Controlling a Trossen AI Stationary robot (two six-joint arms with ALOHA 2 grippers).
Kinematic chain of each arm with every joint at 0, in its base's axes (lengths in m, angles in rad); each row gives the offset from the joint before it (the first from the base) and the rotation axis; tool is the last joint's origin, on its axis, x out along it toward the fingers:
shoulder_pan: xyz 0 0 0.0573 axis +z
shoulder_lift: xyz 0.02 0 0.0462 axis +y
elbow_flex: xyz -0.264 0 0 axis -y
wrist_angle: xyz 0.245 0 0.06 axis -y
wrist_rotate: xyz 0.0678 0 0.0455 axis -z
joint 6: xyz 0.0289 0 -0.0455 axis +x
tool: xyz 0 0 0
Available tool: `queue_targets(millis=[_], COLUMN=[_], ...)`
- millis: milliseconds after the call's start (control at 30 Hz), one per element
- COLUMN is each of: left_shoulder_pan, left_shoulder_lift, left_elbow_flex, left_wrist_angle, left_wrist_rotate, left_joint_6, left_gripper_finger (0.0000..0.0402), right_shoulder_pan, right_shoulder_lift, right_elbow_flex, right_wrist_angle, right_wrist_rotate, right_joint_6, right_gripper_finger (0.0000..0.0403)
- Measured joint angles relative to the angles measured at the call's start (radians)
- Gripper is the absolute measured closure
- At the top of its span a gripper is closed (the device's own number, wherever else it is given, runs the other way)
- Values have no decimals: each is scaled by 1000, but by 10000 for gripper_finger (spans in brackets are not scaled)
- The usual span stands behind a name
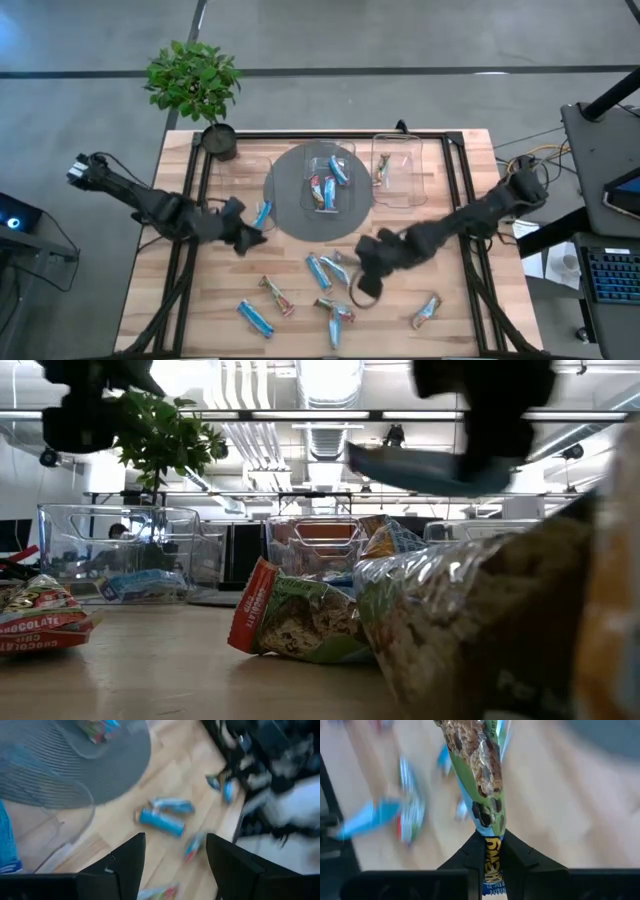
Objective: Pick and place Granola Bars by type
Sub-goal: Put the right green granola bar into the left transparent bin
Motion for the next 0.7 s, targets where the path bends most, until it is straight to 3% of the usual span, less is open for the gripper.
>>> queue_targets(millis=[267,400,700], left_shoulder_pan=[207,254,277], left_shoulder_lift=[-69,-61,-47], left_elbow_flex=[-167,-235,-307], left_wrist_angle=[489,522,721], left_wrist_rotate=[188,241,229], left_joint_6=[-120,-179,-279], left_gripper_finger=[209,209,209], right_shoulder_pan=[-190,-259,-297], right_shoulder_lift=[39,92,211], right_elbow_flex=[196,291,442], right_wrist_angle=[-24,-28,-82], right_wrist_rotate=[24,26,22], right_joint_6=[-357,-454,-600], right_gripper_finger=[366,366,365])
